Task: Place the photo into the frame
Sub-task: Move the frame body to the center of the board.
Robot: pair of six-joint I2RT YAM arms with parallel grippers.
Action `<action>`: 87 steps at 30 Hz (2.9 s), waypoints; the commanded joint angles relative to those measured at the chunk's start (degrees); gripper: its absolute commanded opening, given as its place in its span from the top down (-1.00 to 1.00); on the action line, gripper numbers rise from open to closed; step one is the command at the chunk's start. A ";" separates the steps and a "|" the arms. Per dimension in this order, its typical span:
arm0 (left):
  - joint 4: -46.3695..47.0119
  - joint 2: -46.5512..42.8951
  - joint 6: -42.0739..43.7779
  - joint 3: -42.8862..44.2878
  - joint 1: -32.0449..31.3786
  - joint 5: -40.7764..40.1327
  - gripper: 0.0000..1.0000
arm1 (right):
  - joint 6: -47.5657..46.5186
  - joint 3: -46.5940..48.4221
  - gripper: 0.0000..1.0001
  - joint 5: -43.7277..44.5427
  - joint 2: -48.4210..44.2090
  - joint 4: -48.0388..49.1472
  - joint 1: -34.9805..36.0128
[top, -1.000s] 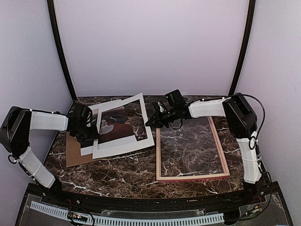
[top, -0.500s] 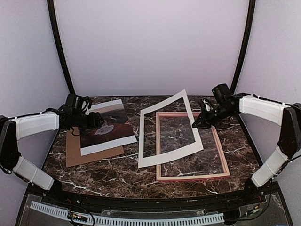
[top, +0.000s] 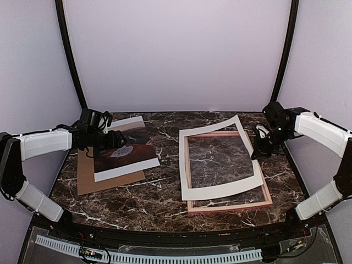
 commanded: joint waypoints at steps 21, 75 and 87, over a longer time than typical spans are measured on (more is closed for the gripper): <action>-0.15 1.67 0.08 1.85 -0.99 0.08 -0.57 | -3.70 6.98 1.00 -14.97 -6.91 -1.70 -2.96; -2.73 16.53 -4.12 17.11 -18.68 -3.95 -0.58 | -1.55 9.51 1.00 27.48 20.56 -6.98 -0.86; -2.21 34.84 -10.00 34.00 -27.93 -4.80 -0.58 | -4.96 9.19 1.00 28.20 22.35 -6.01 0.30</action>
